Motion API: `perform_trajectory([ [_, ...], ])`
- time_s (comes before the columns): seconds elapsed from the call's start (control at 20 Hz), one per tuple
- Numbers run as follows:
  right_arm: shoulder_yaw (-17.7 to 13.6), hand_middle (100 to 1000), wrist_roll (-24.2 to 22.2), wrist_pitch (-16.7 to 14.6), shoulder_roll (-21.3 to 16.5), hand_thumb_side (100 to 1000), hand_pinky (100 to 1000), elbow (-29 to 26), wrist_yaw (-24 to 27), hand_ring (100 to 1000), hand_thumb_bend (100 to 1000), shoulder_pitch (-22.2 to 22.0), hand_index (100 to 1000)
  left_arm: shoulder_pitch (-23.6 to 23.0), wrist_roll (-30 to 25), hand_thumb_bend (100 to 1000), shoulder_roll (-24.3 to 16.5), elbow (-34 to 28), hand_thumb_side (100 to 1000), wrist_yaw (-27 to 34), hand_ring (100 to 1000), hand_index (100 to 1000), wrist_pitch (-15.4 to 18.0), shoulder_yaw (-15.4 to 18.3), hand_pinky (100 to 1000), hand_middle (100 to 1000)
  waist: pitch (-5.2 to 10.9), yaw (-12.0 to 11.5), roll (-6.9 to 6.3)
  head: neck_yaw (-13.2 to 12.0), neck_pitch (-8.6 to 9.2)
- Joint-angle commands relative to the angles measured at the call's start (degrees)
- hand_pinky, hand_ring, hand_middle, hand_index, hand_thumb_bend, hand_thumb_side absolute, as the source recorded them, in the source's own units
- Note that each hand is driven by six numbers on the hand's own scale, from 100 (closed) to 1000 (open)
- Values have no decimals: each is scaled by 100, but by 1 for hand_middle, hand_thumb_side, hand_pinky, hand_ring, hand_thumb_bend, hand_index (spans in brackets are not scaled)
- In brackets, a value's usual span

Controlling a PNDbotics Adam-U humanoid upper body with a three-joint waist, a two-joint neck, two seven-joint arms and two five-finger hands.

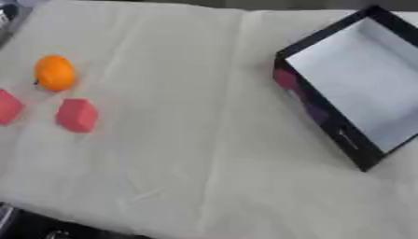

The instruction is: Pick up the objects with one hand, pass them to the other hand, and then place them into the box on the other side of the table.

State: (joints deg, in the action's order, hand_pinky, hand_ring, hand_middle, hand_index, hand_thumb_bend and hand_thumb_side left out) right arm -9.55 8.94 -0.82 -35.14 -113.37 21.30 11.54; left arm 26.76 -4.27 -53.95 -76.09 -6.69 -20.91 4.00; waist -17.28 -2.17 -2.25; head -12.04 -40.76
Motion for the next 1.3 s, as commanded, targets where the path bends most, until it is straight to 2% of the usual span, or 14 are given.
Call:
perform_trajectory([
  [0.05,-28,996,-18,-4,-213,525,925,-122,-16,869,100,11,992,25,-302,571,-392,67,556,-186,816,881,-222,51,888,829,160,-24,-10,-34,-24],
  [0.35,-7,996,-49,14,-222,525,925,-122,-47,868,100,-9,991,-65,-842,714,-508,167,535,-200,842,879,-575,77,930,828,171,-50,-14,-67,-35],
  [0.65,3,994,-69,-1,-240,526,925,-122,-96,867,100,-53,990,-203,-1446,800,-684,195,506,-667,872,877,-766,36,959,834,164,-61,-9,-21,-27],
  [0.9,17,994,-80,12,-246,526,925,-122,-125,867,100,-67,989,-306,-1844,829,-833,298,479,-1146,897,878,-831,14,982,846,161,-80,-24,-15,-41],
  [1.3,50,992,-103,43,-231,527,925,-122,-138,866,100,-63,988,-424,-2074,847,-885,502,460,-1494,906,882,-923,-16,992,845,166,-79,-21,-82,-63],
])
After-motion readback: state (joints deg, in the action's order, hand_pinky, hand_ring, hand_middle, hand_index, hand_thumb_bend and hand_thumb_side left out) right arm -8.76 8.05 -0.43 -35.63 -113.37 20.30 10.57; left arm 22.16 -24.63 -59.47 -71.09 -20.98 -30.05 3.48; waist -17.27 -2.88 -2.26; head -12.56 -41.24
